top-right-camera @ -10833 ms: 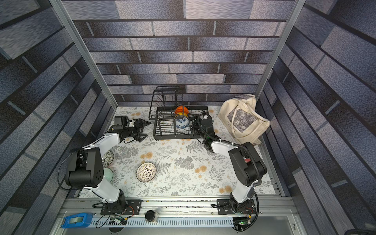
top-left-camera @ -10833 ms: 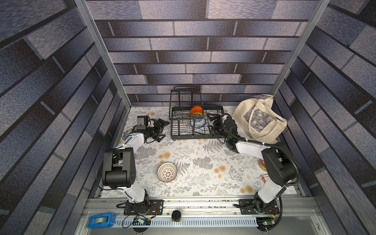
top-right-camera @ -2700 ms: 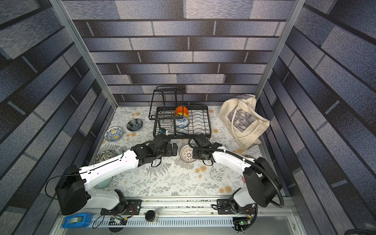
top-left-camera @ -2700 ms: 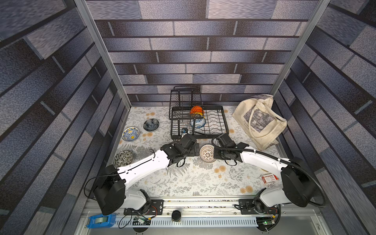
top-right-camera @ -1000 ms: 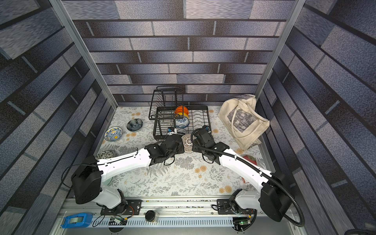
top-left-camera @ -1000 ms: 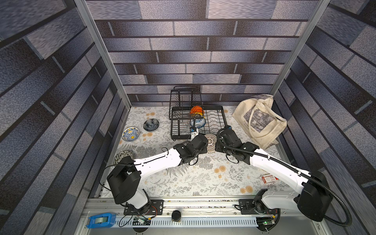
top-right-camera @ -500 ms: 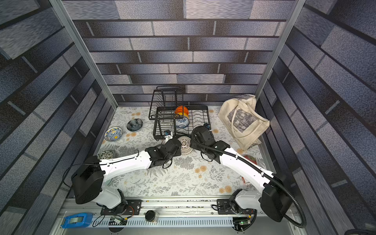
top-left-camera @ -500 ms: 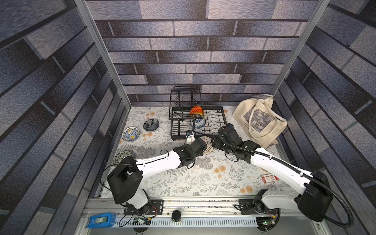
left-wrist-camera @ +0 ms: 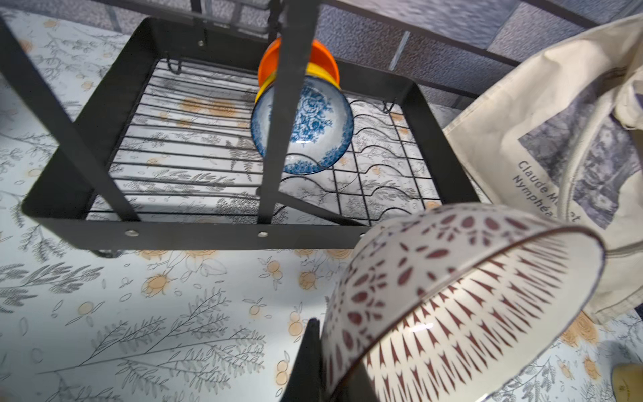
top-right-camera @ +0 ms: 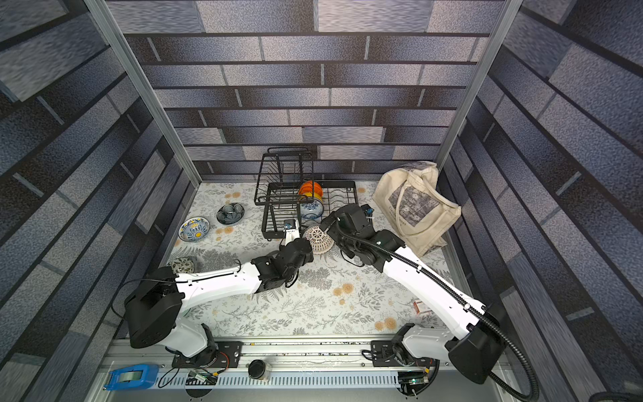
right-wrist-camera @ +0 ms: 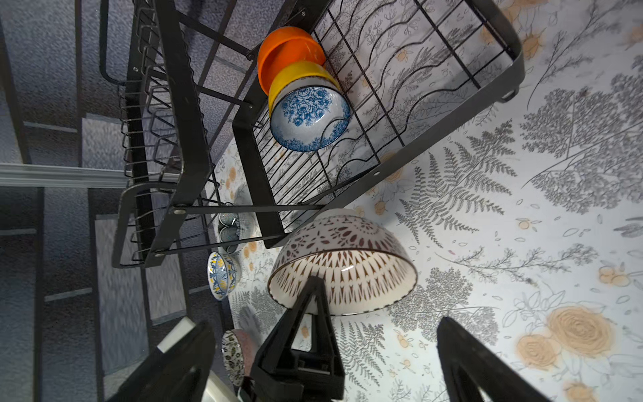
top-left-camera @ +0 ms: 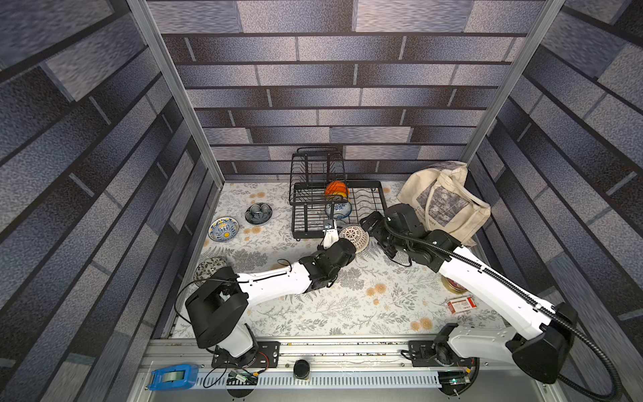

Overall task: Load bowls into a dish rack
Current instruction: Pick up the bowl from the center of the table.

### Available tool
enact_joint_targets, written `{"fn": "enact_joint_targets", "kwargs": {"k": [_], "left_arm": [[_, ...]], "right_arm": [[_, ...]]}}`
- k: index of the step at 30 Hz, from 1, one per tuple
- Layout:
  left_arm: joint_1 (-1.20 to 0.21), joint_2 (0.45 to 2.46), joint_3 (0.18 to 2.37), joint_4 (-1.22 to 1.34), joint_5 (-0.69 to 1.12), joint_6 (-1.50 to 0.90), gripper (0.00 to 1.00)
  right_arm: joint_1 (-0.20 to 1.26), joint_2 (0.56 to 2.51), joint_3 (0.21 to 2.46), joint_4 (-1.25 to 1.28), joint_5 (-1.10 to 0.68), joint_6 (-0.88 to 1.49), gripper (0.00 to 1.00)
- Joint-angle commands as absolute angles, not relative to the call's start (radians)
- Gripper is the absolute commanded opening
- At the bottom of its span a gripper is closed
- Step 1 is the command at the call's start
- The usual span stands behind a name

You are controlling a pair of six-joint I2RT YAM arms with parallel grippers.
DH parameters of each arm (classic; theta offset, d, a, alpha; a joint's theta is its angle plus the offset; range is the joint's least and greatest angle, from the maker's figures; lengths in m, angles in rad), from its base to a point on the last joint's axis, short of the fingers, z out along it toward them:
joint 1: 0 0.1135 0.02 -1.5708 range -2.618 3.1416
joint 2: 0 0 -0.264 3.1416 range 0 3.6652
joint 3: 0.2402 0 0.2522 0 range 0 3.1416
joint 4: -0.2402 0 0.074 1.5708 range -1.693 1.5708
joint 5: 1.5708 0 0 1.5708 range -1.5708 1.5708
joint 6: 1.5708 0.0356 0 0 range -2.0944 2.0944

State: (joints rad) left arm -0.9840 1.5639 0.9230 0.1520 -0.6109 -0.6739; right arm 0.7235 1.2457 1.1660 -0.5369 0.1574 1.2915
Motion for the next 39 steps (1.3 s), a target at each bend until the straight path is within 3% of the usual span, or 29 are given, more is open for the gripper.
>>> {"fn": "enact_joint_targets", "kwargs": {"k": [1, 9, 11, 15, 22, 24, 28, 32, 39], "left_arm": [[-1.008, 1.581, 0.894, 0.337, -0.682, -0.57, 0.0], [-1.049, 1.597, 0.844, 0.502, -0.717, -0.497, 0.0], [-1.056, 1.594, 0.834, 0.533, -0.721, -0.485, 0.0], [-1.068, 1.592, 0.831, 0.559, -0.732, -0.459, 0.0], [-1.081, 1.592, 0.811, 0.587, -0.761, -0.443, 0.0], [-1.089, 1.595, 0.815, 0.582, -0.777, -0.439, 0.0], [-1.11, 1.598, 0.817, 0.603, -0.802, -0.408, 0.0], [-1.132, 1.598, 0.831, 0.596, -0.811, -0.363, 0.0], [-1.123, 1.575, 0.839, 0.519, -0.804, -0.412, 0.21]], "right_arm": [[0.718, 1.219, 1.099, -0.443, 0.096, 1.513, 1.0], [0.718, 1.248, 1.022, -0.301, 0.125, 1.632, 1.0], [0.718, 1.249, 0.991, -0.243, 0.139, 1.673, 0.95], [0.718, 1.249, 0.905, -0.093, 0.166, 1.762, 0.71], [0.716, 1.22, 0.887, -0.072, 0.251, 1.763, 0.36], [0.716, 1.223, 0.875, -0.035, 0.252, 1.765, 0.3], [0.704, 1.242, 0.856, 0.056, 0.214, 1.749, 0.07], [0.689, 1.254, 0.819, 0.21, 0.177, 1.689, 0.0], [0.678, 1.261, 0.733, 0.487, 0.158, 1.64, 0.0]]}}
